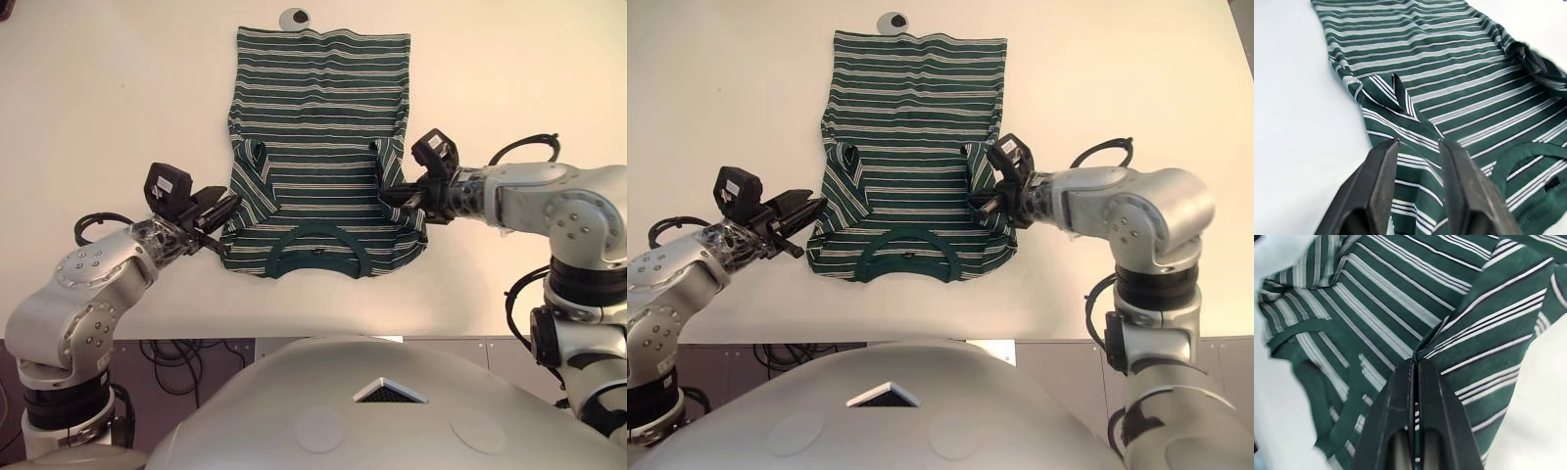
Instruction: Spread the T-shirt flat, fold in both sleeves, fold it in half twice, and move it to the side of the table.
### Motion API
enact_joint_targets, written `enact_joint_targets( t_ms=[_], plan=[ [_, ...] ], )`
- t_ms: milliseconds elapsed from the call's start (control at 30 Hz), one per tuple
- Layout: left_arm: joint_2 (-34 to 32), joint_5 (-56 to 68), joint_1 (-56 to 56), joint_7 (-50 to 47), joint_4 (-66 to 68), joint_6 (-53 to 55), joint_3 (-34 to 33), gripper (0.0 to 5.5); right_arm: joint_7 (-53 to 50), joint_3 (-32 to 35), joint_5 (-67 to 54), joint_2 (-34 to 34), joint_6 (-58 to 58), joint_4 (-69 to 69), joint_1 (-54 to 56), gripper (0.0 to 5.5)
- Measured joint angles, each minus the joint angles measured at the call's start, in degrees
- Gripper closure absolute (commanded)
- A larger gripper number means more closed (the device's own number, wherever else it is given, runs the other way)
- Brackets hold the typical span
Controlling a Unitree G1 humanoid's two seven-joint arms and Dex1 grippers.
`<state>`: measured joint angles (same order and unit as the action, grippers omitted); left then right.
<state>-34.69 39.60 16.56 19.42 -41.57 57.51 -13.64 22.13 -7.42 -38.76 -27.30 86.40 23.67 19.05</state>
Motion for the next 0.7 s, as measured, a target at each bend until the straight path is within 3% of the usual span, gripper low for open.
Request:
enact_joint_targets(
  t_ms=[133,200,333,467,600,700],
  plan=[
    [1.1,0.4,-0.1,-0.8,-0.5,0.8,0.1,4.04,1.7,0.9,0.0,0.4,-1.4,-2.3,0.6,4.7],
    [1.2,0.4,-0.1,-0.8,-0.6,0.9,0.2,4.04,4.7,3.6,-3.6,2.2,-0.5,-2.4,1.0,4.67],
    [1.3,0.3,0.3,-0.7,-0.2,0.8,0.2,4.04,8.1,16.8,-8.8,4.0,4.3,-8.2,7.9,4.67],
    [3.2,1.8,4.1,0.4,1.6,-0.3,-3.6,4.04,9.1,22.6,-8.0,-0.6,3.8,-16.0,11.3,4.47],
    [5.8,6.8,9.5,2.6,4.4,-0.2,-9.0,3.38,11.5,23.0,-8.4,-7.0,5.1,-14.9,-1.3,3.73],
    [5.8,9.0,10.9,4.3,7.7,1.0,-10.3,3.0,11.2,24.0,-8.4,-6.8,5.5,-12.0,-10.0,3.52]
  ],
)
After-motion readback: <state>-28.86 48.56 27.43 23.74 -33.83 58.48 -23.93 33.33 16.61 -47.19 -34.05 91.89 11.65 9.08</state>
